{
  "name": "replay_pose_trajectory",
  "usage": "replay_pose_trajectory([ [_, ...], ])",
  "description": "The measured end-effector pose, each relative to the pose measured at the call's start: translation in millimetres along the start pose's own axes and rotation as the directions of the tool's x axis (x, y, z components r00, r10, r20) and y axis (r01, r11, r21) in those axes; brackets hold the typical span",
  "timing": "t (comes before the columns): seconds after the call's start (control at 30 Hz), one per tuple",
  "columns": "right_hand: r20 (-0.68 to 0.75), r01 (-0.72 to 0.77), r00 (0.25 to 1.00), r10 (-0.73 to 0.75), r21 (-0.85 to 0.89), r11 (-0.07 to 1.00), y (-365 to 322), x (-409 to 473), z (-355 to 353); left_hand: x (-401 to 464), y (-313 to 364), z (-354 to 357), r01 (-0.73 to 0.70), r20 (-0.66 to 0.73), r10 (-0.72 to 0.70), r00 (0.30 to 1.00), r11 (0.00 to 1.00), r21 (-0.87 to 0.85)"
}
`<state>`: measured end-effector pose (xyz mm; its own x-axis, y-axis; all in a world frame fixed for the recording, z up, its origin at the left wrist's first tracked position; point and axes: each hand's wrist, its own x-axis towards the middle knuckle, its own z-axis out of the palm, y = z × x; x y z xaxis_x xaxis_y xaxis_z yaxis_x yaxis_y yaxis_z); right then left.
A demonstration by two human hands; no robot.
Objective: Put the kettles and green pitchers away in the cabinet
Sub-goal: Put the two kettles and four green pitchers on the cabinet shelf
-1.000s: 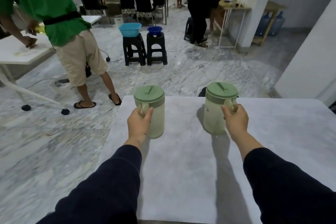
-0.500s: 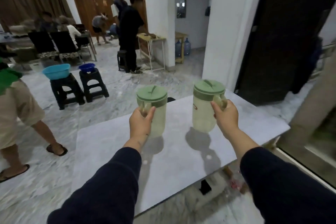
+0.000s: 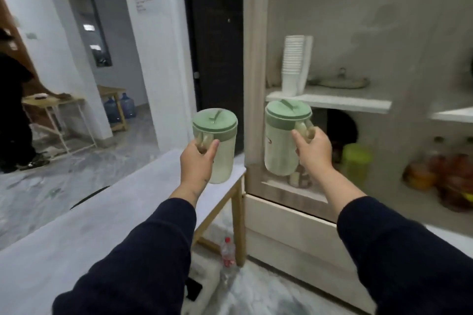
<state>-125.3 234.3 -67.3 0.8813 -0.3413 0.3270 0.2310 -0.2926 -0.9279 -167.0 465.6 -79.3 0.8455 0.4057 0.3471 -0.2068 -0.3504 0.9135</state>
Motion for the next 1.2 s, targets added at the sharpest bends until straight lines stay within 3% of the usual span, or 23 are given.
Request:
replay_pose_trajectory([
  [0.3,-0.312,0.053,0.946,-0.086,-0.114,0.992,14,60,-249,-57,136,221,-0.140,0.262,0.191,0.946,0.969,-0.202],
  [0.63,-0.616,-0.044,0.776,-0.135,-0.266,0.963,20,108,-478,-135,268,424,-0.137,0.503,0.388,0.773,0.875,-0.464],
  [0.97,-0.744,-0.114,0.655,-0.134,-0.273,0.955,51,206,-576,-109,329,604,-0.079,0.645,0.494,0.583,0.825,-0.560],
  [1.1,-0.737,-0.178,0.674,-0.059,-0.240,0.954,69,249,-597,-92,340,668,-0.071,0.689,0.509,0.517,0.827,-0.558],
  [1.2,-0.719,-0.213,0.693,-0.060,-0.283,0.935,83,278,-610,-83,343,709,-0.051,0.703,0.502,0.504,0.830,-0.556],
])
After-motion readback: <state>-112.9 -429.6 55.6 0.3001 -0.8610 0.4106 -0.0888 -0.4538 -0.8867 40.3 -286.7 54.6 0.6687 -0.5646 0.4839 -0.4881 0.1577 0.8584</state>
